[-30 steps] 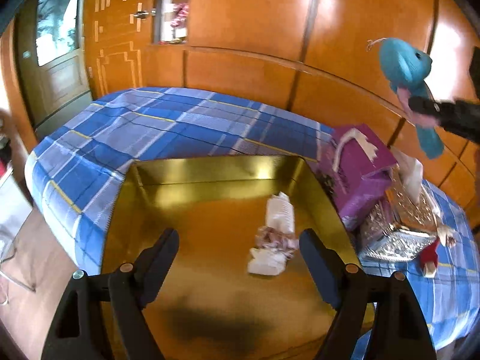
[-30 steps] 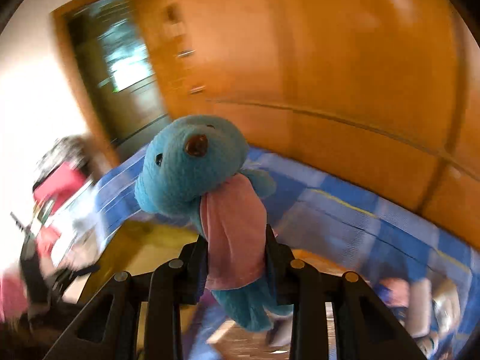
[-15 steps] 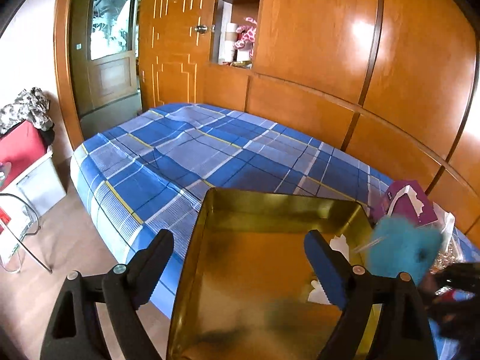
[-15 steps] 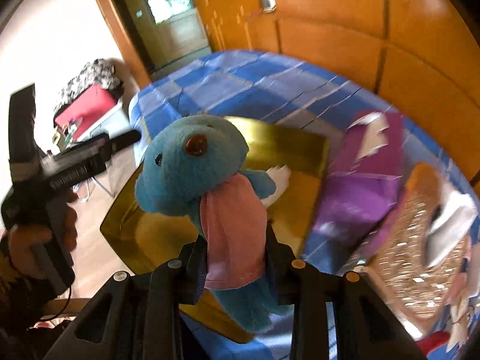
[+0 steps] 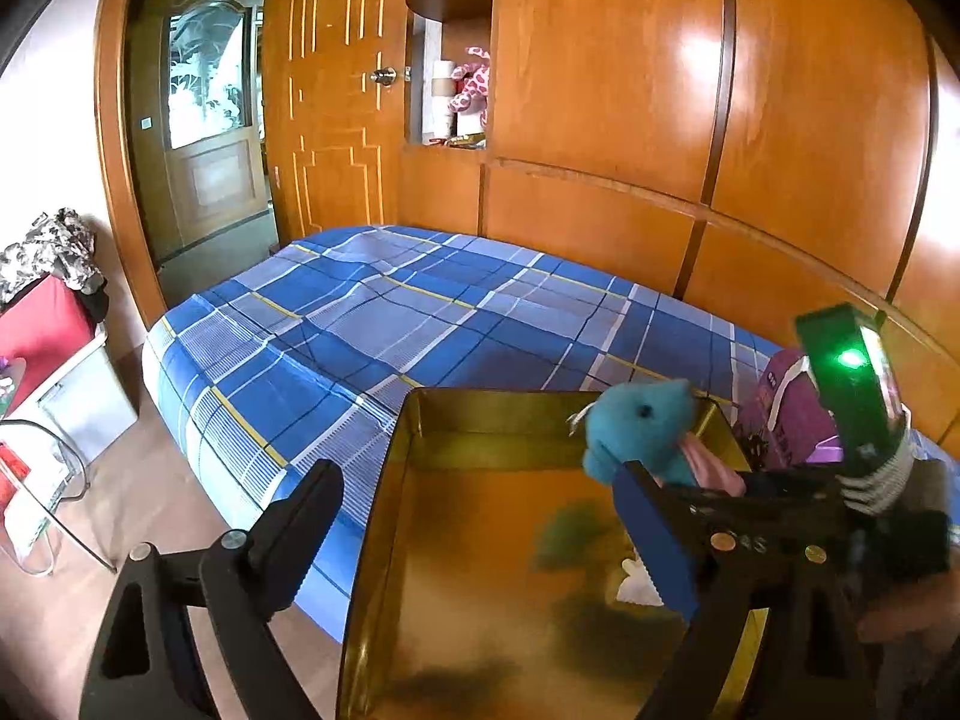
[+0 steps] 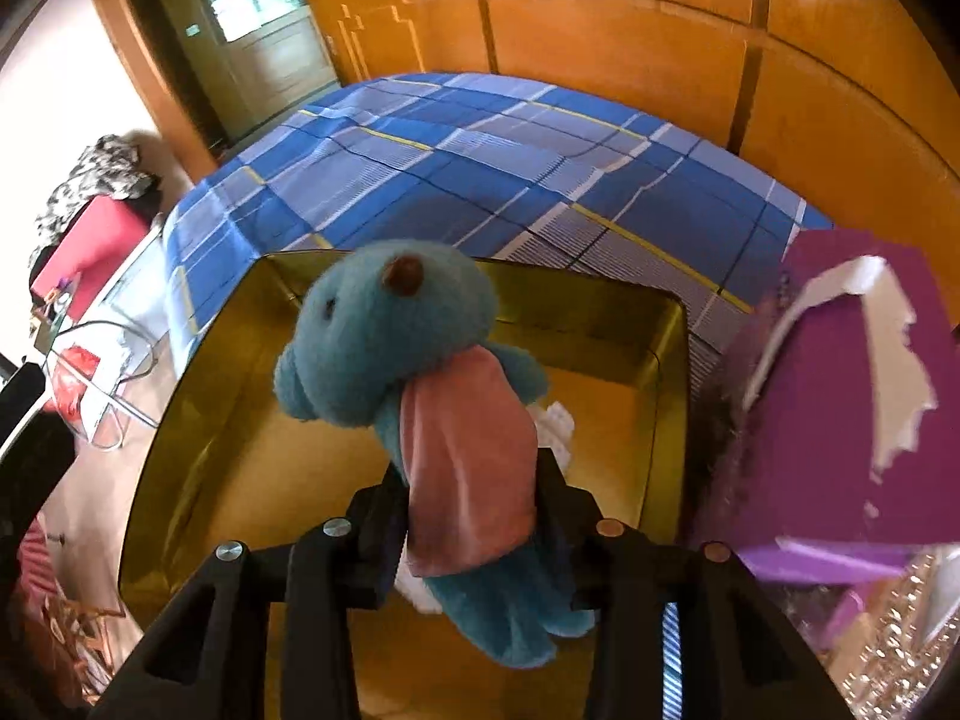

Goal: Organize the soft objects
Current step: 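Carry the blue plush bear into the gold tray and open the right tool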

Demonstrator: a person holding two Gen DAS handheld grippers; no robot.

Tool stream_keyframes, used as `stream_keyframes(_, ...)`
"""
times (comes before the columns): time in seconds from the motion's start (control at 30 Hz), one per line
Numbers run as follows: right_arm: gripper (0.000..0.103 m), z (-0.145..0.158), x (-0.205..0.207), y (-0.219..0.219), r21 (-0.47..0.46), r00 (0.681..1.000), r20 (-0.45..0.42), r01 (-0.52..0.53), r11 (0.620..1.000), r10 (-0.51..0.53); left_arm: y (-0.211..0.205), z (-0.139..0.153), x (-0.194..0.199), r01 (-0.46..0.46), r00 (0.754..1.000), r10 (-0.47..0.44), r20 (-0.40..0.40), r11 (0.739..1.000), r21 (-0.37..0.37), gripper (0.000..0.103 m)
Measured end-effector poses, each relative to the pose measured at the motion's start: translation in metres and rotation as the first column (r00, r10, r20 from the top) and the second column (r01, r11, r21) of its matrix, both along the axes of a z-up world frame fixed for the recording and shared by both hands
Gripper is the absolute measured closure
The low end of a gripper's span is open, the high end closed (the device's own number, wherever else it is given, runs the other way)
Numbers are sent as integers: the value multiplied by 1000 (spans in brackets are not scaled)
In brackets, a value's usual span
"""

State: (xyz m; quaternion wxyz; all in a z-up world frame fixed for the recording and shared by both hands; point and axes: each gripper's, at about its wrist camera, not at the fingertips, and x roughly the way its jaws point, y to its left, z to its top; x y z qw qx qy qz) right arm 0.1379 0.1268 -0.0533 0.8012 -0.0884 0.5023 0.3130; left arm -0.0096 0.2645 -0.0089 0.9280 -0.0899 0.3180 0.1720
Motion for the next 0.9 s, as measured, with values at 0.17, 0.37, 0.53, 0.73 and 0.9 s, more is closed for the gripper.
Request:
stream_keyframes(0.17, 58, -7, 7, 0, 21, 999, -27, 33, 999, -32, -3, -4, 2, 7, 1000, -7, -13, 1000, -7, 11)
stream_keyframes(0.37, 57, -1, 1, -9, 35, 999, -8, 51, 998, -51, -6, -5, 3, 9, 1000, -9, -15, 1000, 3, 11)
stream_keyframes(0.53, 52, 14, -14, -24, 57, 994, 70, 78, 995, -82, -10, -2, 1, 17, 1000, -17, -4, 1000, 18, 11)
stream_keyframes(0.73, 50, 30, -32, -47, 72, 979, 155, 123, 990, -133, -22, 3, 0, 46, 999, -46, 6, 998, 48, 11)
stream_keyframes(0.9, 45, 40, -47, -65, 99, 967, 199, 145, 985, -162, -35, 6, -2, 75, 997, -76, 12, 995, 73, 11)
